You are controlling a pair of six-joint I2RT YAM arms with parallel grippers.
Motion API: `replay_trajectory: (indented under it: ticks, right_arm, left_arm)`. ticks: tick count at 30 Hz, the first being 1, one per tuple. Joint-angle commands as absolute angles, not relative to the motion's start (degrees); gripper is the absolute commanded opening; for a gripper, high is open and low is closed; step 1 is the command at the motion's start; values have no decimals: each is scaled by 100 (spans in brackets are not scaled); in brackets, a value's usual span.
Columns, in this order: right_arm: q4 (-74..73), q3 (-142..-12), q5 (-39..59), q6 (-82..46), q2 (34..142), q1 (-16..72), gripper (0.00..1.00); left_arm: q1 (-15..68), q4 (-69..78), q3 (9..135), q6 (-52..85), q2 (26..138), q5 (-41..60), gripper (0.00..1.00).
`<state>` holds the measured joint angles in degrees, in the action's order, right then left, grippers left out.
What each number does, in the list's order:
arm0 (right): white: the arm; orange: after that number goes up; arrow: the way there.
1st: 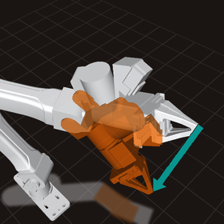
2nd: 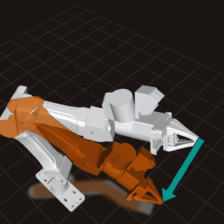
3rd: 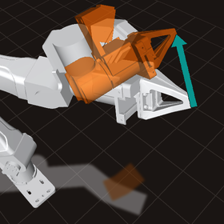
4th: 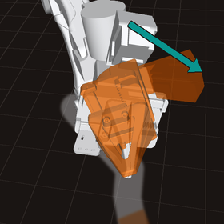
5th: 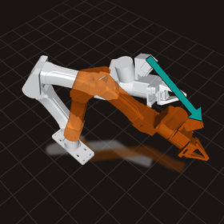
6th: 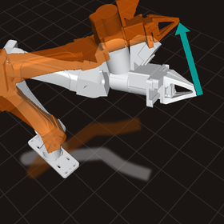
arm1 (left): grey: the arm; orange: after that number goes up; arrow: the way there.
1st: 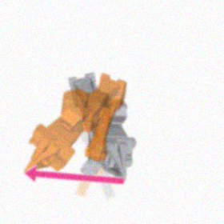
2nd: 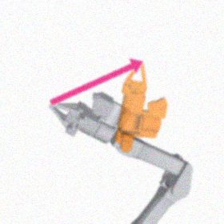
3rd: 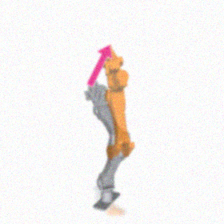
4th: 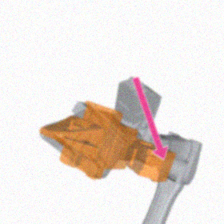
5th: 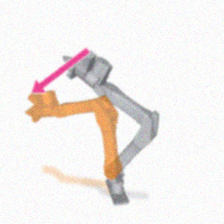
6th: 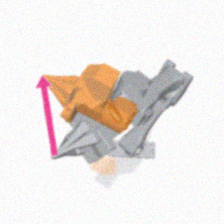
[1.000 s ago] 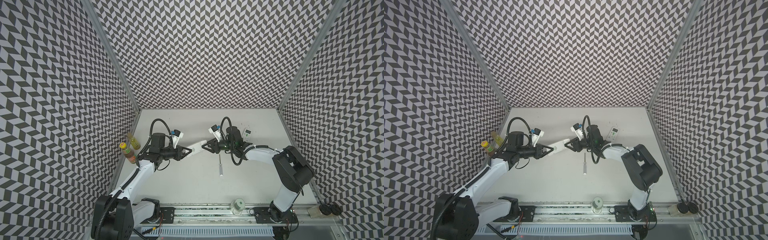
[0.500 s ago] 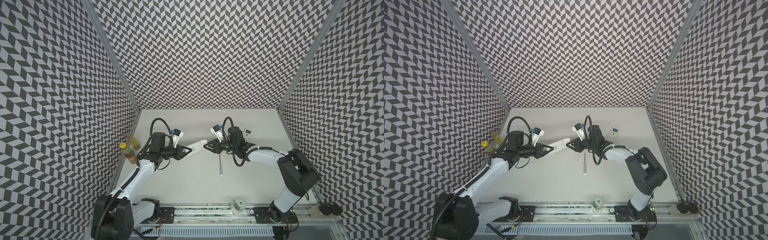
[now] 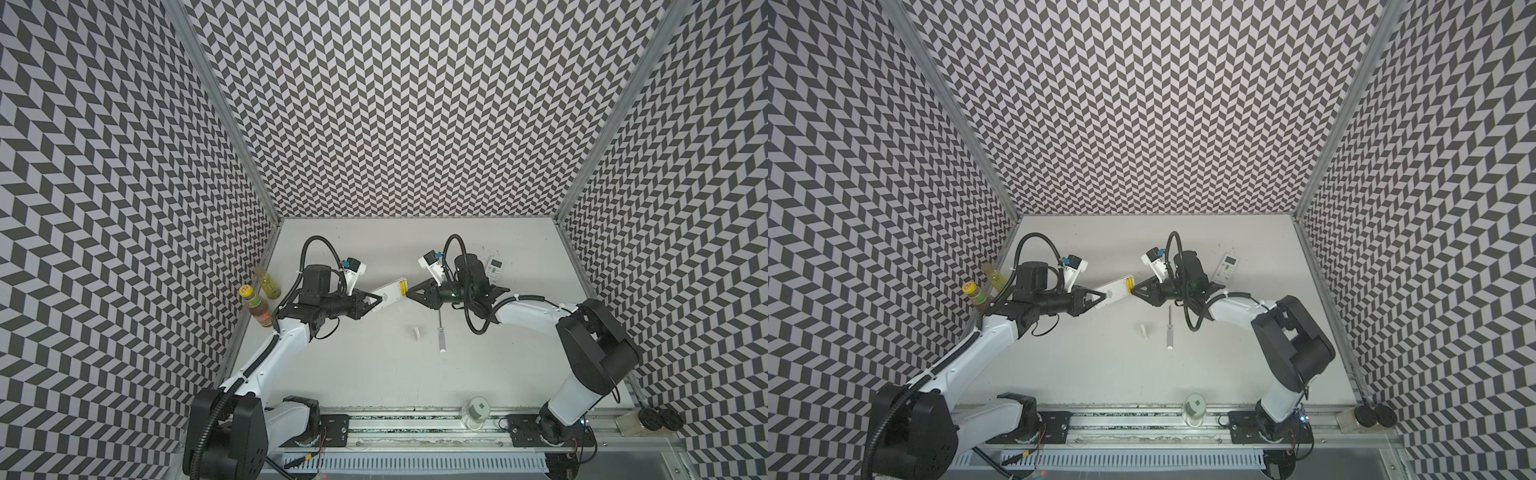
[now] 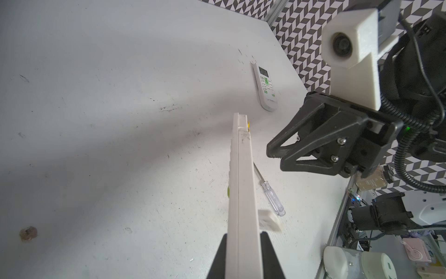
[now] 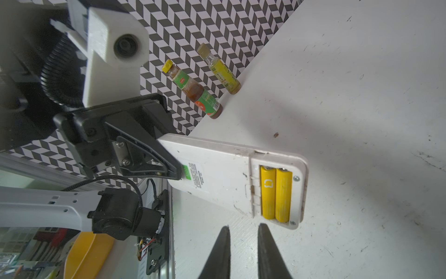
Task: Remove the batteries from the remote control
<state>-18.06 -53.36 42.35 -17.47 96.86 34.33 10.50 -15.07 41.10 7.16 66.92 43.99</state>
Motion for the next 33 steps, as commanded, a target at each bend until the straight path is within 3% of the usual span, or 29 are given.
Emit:
replay_trajectory:
  ticks: [1,12,24,27,33]
  right_arm:
    - [-2039,-5352,4286,-1752,9646,3483,14]
    - [-1162,-5165,3170,-1570,9239,3465,20]
    - [313,-4469,1629,-1718,8056,3737,28]
    - [487,-4272,1451,-1750,7800,4009,29]
    - [1451,-4403,1265,-1048,7775,4882,42]
  left_arm:
    - [1064,-1406,4294,647,6667,4422,0]
    - [1071,-1453,4326,500,6686,4079,0]
    - [1184,-1454,4340,578,7062,4014,0]
    - [1195,-1459,4391,587,7171,3992,0]
    - [1187,-1528,4468,550,7312,3946,0]
